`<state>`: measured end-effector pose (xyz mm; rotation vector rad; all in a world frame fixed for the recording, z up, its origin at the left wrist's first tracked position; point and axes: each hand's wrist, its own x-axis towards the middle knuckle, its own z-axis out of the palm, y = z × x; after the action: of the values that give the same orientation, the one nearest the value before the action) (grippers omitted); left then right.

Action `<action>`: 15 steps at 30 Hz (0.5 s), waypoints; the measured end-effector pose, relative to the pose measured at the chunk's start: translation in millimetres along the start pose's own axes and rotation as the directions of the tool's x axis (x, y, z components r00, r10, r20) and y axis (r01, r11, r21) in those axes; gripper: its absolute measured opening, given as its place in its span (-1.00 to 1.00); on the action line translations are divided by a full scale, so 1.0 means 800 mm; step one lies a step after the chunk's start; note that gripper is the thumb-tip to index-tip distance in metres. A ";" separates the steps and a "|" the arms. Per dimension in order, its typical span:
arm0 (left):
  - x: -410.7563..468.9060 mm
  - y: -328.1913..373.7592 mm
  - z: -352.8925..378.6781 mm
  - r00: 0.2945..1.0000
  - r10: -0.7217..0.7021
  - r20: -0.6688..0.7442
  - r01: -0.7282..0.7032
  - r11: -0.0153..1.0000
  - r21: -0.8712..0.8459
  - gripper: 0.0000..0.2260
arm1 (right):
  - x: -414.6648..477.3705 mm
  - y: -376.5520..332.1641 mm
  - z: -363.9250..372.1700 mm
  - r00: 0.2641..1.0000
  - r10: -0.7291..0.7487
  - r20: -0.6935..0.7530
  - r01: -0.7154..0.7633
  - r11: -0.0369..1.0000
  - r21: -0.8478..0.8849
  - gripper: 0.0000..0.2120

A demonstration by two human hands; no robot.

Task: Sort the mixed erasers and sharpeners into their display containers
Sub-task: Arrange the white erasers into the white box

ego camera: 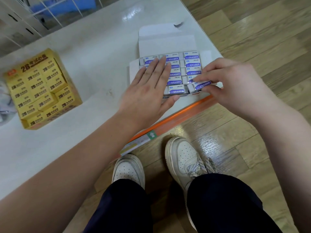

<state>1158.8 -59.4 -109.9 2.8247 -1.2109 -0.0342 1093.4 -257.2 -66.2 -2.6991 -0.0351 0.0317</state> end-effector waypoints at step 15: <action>0.016 0.006 -0.012 0.994 -0.068 0.084 0.073 0.996 -0.053 -0.16 | 0.004 -0.003 0.005 0.994 0.044 -0.102 -0.034 0.994 0.100 -0.89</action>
<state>1164.4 -71.1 -100.1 2.8417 -1.1063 -0.1869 1096.2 -253.4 -69.1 -2.5988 0.0495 -0.0935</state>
